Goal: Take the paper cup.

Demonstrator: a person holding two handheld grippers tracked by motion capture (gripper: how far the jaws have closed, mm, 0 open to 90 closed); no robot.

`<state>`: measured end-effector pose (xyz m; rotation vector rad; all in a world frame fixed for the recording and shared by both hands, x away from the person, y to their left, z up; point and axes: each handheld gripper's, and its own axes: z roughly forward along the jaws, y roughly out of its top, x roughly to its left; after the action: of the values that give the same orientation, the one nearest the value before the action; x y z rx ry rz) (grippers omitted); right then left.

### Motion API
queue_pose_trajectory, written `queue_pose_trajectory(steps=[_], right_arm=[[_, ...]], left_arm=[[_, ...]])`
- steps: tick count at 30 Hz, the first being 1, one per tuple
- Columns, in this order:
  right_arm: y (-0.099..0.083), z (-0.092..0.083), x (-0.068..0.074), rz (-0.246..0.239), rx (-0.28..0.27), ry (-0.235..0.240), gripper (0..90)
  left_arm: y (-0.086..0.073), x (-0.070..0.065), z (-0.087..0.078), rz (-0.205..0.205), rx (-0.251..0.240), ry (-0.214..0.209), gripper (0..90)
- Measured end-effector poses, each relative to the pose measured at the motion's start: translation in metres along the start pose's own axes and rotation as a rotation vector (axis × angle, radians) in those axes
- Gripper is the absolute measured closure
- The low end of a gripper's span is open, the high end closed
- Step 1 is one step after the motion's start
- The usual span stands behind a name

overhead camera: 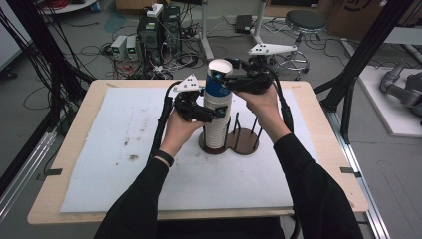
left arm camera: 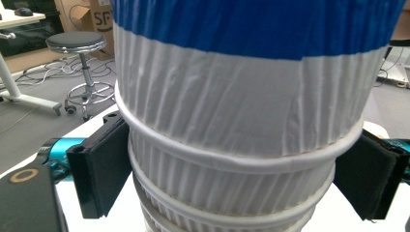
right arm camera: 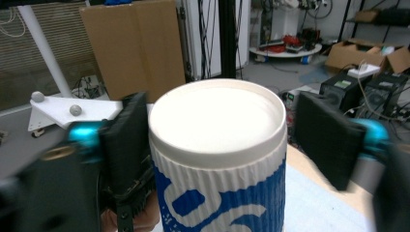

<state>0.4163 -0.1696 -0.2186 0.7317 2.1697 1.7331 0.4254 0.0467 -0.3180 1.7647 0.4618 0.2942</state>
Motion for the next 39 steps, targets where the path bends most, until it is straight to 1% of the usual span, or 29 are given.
queue_pose_trajectory(steps=[1,6,11,13,20,21,22,27,30,32,33,35,39], right_arm=[[0.000,0.000,-0.001,0.006,-0.002,0.006,29.3],[0.001,0.000,0.001,-0.007,0.001,0.007,30.5],[0.002,-0.003,0.000,-0.002,-0.015,0.012,30.7],[0.005,-0.005,0.002,-0.006,-0.022,0.013,30.8],[0.019,-0.013,0.007,-0.023,-0.076,0.017,30.8],[0.019,-0.013,0.007,-0.023,-0.076,0.017,30.8],[0.023,-0.017,0.009,-0.026,-0.094,0.023,30.8],[0.033,-0.024,0.010,-0.033,-0.128,0.033,30.8],[0.040,-0.031,0.014,-0.038,-0.157,0.040,30.8],[0.044,-0.035,0.015,-0.032,-0.173,0.062,30.8],[0.046,-0.036,0.016,-0.034,-0.180,0.066,30.8],[0.049,-0.039,0.019,-0.052,-0.182,0.064,30.9],[0.052,-0.044,0.023,-0.067,-0.183,0.062,30.9]], left_arm=[[0.000,0.000,0.000,-0.001,0.000,0.000,11.4],[0.000,0.000,0.000,0.001,0.000,0.000,11.4],[0.000,0.000,0.000,0.003,-0.002,-0.001,11.4],[0.000,0.000,0.000,0.005,-0.001,0.001,11.4],[0.000,-0.001,0.001,0.002,-0.005,0.003,11.4],[0.000,-0.001,0.001,0.002,-0.005,0.003,11.4],[0.000,-0.001,0.001,0.000,-0.007,0.003,11.4],[0.000,0.000,0.001,0.003,-0.004,0.001,11.4],[0.000,0.000,0.001,0.001,-0.006,0.000,11.4],[0.000,0.000,0.001,0.001,-0.007,0.001,11.4],[0.000,0.000,0.001,0.001,-0.007,0.001,11.5],[0.000,-0.001,0.001,0.001,-0.006,0.002,11.4],[0.000,0.000,0.001,0.001,-0.006,0.001,11.4]])
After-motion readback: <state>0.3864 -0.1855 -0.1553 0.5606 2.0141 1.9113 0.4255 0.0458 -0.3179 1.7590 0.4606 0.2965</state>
